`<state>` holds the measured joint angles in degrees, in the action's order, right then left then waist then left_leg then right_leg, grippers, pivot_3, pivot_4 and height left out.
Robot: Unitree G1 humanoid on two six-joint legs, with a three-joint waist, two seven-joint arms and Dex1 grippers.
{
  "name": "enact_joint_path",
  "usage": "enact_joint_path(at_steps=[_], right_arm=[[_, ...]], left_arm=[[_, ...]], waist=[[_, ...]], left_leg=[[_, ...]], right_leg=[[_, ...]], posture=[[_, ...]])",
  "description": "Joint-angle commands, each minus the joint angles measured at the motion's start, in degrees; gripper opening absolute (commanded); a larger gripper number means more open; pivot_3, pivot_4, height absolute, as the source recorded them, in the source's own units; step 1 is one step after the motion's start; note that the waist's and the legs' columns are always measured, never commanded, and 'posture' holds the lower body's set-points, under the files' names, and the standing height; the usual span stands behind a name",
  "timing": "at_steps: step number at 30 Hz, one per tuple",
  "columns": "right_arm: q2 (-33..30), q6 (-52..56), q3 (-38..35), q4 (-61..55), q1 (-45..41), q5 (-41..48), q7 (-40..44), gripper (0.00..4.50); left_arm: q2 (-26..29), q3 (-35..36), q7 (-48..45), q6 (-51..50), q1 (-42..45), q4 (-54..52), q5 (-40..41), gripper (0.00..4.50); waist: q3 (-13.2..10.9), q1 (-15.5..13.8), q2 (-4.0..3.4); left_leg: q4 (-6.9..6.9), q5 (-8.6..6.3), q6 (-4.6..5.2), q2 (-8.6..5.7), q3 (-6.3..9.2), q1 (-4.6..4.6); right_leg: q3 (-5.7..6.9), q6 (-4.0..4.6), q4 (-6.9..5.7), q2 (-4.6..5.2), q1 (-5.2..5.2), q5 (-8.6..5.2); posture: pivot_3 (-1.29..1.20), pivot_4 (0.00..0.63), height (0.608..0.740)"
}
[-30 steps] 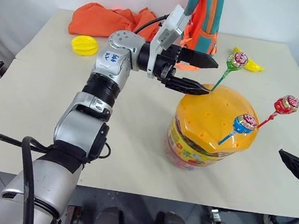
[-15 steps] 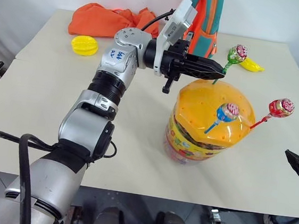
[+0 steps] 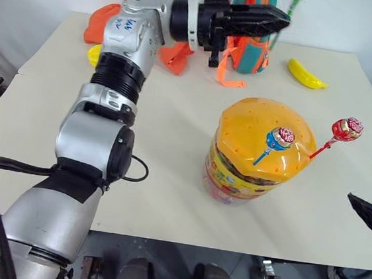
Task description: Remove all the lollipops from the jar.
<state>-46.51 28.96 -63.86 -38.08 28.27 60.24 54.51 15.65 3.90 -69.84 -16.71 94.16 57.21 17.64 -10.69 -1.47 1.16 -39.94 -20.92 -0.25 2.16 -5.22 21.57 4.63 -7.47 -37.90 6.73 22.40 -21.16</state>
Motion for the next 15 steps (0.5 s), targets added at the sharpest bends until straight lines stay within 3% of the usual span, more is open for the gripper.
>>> enact_joint_path(at_steps=[1,6,15], right_arm=[[-2.84,0.13,-0.49,1.15,0.14,0.55,3.83,4.5],[-8.96,1.83,2.47,4.5,-3.79,1.38,8.12,4.5],[-12.38,2.6,11.03,10.26,-12.34,-1.8,9.6,4.5]], left_arm=[[3.93,-1.19,8.63,-5.51,1.56,0.41,-4.48,0.04],[13.73,-6.8,16.98,-23.25,-5.53,-3.69,-12.48,0.04],[30.52,-16.67,19.28,-55.31,-27.39,-30.67,-17.89,0.04]], waist=[[0.0,0.03,0.0],[0.01,0.41,-0.01],[-0.1,0.65,0.17]], left_leg=[[0.0,0.0,0.0,0.0,0.0,-0.01],[0.0,0.0,0.0,0.0,0.02,-0.07],[-0.09,0.0,0.0,-0.01,0.13,0.0]], right_leg=[[-0.01,0.0,-0.01,0.0,0.0,0.0],[-0.04,0.0,-0.05,-0.02,0.02,0.0],[-0.05,0.0,-0.11,0.0,0.06,0.0]], posture=[[0.0,0.15,0.74],[0.0,0.15,0.74],[0.0,0.15,0.74]])
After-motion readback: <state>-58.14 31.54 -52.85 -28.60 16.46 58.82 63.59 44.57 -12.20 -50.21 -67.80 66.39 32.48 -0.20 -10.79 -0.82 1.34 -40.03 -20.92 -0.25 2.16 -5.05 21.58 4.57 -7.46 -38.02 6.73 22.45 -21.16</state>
